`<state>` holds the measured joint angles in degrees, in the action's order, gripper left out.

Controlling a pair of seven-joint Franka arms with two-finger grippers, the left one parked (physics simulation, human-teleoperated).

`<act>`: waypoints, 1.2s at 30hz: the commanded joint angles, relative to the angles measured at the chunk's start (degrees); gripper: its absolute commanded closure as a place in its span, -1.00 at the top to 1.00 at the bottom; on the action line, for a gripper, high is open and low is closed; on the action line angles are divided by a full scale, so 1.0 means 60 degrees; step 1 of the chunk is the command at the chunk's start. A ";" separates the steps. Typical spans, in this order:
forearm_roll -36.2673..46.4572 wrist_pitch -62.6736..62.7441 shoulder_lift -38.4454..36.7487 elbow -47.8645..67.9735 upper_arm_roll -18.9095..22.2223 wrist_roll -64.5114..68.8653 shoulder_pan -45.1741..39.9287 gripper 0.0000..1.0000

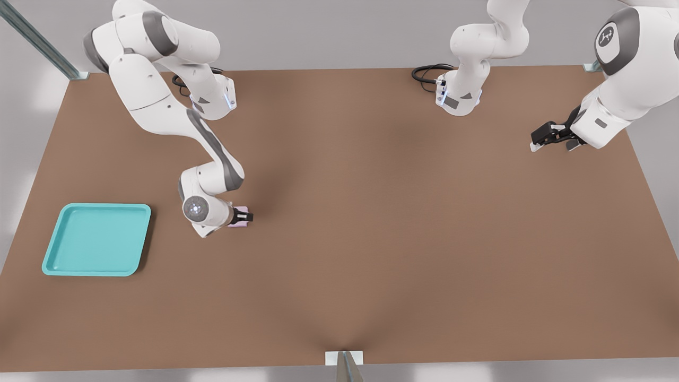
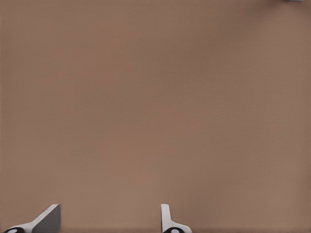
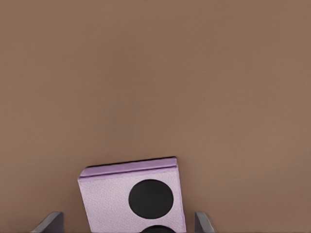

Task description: Keep left arm still and place phone on the tray with right arm

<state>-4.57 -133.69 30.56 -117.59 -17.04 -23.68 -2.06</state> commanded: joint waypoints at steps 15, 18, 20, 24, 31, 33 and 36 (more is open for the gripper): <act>-0.0704 -0.0644 0.0033 -0.0250 -0.0016 -0.1018 -0.0009 0.48; -0.0704 -0.0570 -0.0216 -0.0220 -0.0016 -0.0960 -0.0097 0.48; -0.0704 -0.0556 -0.0362 -0.0191 -0.0016 -0.0857 -0.0272 0.48; -0.0762 -0.0556 -0.0479 0.0043 -0.0016 0.0782 -0.1678 0.48; -0.0777 -0.0570 -0.0362 0.0790 0.0086 0.5117 -0.4461 0.48; -0.0777 -0.0556 -0.0231 0.1200 0.0116 0.6391 -0.5179 0.48; -0.0821 -0.0570 0.0121 0.1728 0.0130 0.7917 -0.6073 0.48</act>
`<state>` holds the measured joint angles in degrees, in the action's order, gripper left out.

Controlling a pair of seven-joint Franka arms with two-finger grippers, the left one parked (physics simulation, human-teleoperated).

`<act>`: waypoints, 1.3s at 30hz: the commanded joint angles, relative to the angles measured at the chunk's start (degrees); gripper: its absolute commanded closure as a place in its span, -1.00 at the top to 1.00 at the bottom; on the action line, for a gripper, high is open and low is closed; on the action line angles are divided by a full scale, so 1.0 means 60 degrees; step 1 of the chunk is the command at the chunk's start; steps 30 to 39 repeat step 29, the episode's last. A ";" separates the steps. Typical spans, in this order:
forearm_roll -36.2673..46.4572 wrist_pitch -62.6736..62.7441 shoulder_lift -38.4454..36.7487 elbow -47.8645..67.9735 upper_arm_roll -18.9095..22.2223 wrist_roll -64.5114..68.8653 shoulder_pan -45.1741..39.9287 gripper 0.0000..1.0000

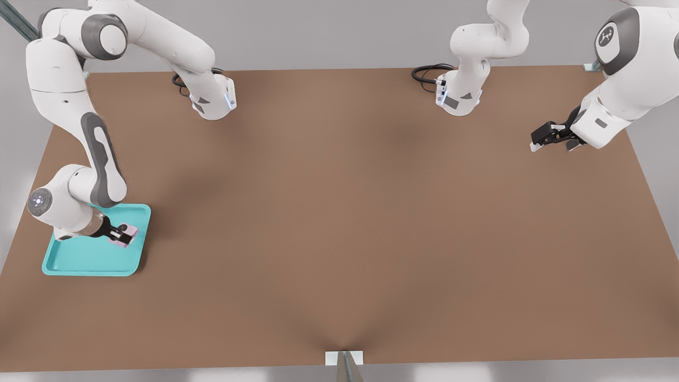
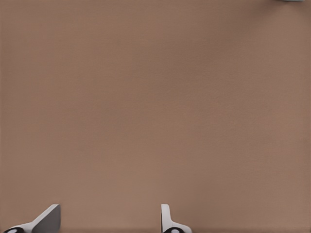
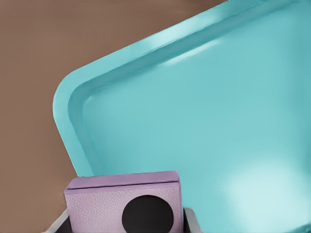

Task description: Keep left arm still and place phone on the tray with right arm

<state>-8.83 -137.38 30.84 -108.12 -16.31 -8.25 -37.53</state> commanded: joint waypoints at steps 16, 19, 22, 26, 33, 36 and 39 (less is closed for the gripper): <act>-0.0843 0.5947 -0.1302 0.4822 -0.3640 0.2973 -0.0030 1.00; 0.1061 0.7295 -0.3864 0.4164 0.3582 0.2270 0.6767 1.00; 0.1061 0.7471 -0.4847 0.3358 0.3597 0.1991 0.6899 1.00; 0.1061 0.7369 -0.5038 0.2947 0.3670 0.1976 0.7119 1.00; 0.1061 0.7369 -0.5038 0.2947 0.3699 0.1990 0.7133 1.00; 0.1061 0.7369 -0.5038 0.2947 0.3699 0.1990 0.7133 1.00; 0.1061 0.7369 -0.5038 0.2947 0.3699 0.1990 0.7133 1.00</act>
